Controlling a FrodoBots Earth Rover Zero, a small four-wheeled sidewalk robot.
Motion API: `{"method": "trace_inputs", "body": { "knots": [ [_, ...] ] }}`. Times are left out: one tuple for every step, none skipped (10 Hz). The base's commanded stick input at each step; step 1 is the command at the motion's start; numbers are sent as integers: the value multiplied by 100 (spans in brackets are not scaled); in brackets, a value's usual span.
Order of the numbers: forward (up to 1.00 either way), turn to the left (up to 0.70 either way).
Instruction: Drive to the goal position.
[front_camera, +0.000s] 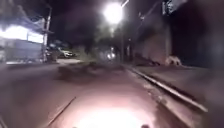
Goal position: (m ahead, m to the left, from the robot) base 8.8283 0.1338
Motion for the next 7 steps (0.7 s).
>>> {"method": "trace_inputs", "body": {
  "knots": [
    [70, 0],
    [70, 0],
    [70, 0],
    [70, 0],
    [70, 0],
    [70, 0],
    [70, 0]
  ]
}}
